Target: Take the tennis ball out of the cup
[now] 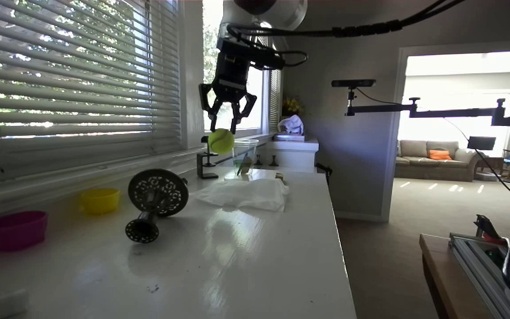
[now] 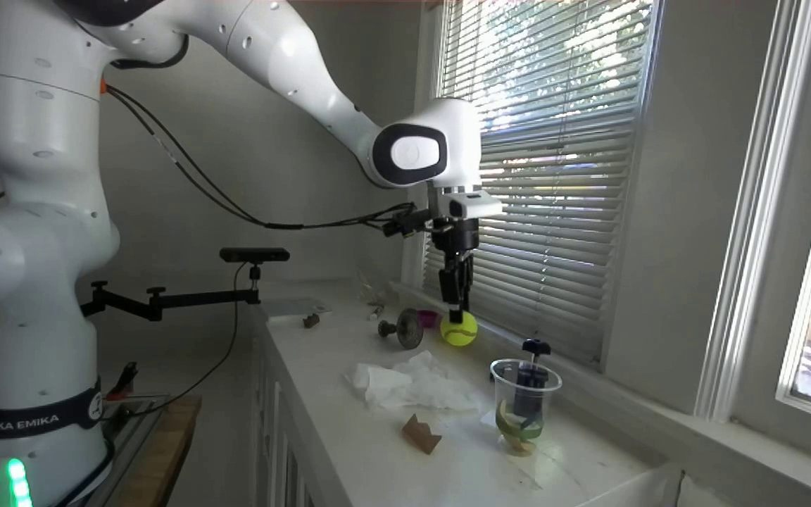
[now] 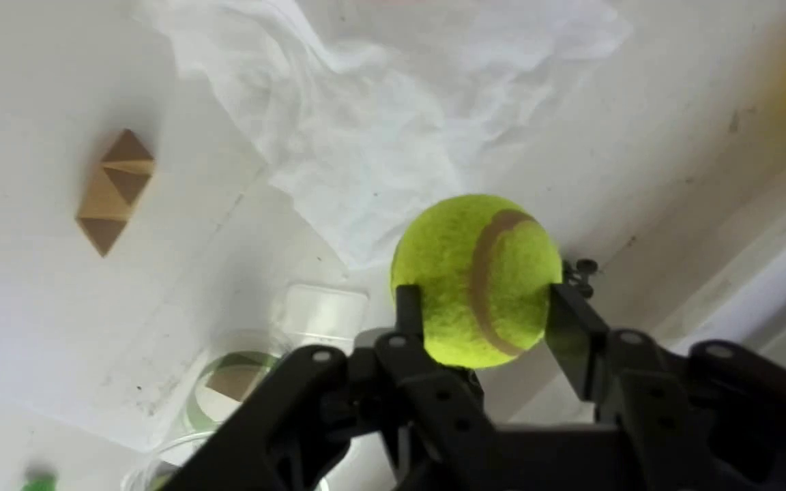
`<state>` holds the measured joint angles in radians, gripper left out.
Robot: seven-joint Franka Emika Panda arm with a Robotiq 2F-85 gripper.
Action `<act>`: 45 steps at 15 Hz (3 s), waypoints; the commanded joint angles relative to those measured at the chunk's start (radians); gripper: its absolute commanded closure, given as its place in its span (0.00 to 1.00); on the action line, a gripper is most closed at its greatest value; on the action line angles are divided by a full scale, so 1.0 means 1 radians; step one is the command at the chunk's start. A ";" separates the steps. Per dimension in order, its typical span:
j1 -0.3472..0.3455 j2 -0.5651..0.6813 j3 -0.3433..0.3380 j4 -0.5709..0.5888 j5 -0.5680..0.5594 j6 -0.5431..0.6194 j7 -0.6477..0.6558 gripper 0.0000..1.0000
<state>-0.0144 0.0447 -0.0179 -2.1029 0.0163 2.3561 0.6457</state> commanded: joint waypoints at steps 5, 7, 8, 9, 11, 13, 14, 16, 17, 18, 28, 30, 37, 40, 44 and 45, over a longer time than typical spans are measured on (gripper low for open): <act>0.068 0.064 -0.028 -0.060 -0.370 0.184 0.411 0.76; 0.073 0.072 -0.032 -0.053 -0.411 0.147 0.456 0.76; 0.073 0.075 -0.031 -0.051 -0.414 0.131 0.466 0.76; 0.072 0.075 -0.030 -0.050 -0.408 0.114 0.472 0.76; 0.068 0.073 -0.023 -0.047 -0.370 0.079 0.458 0.76; 0.063 0.073 -0.015 -0.042 -0.323 0.034 0.432 0.76; 0.061 0.074 -0.014 -0.038 -0.308 0.017 0.427 0.76; 0.057 0.077 -0.012 -0.028 -0.271 -0.020 0.413 0.76; 0.056 0.077 -0.011 -0.025 -0.254 -0.033 0.412 0.76; 0.055 0.078 -0.009 -0.022 -0.229 -0.043 0.406 0.76; 0.055 0.086 0.000 -0.012 -0.103 -0.080 0.392 0.76; 0.055 0.089 0.000 -0.012 -0.100 -0.082 0.394 0.76; 0.059 0.100 0.003 -0.016 -0.107 -0.089 0.396 0.76; 0.061 0.105 0.004 -0.016 -0.109 -0.090 0.397 0.76; 0.059 0.095 0.006 -0.013 -0.100 -0.102 0.388 0.24; 0.057 0.083 0.006 -0.013 -0.091 -0.104 0.381 0.18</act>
<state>0.0439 0.1470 -0.0131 -2.1370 -0.1250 2.2883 1.0641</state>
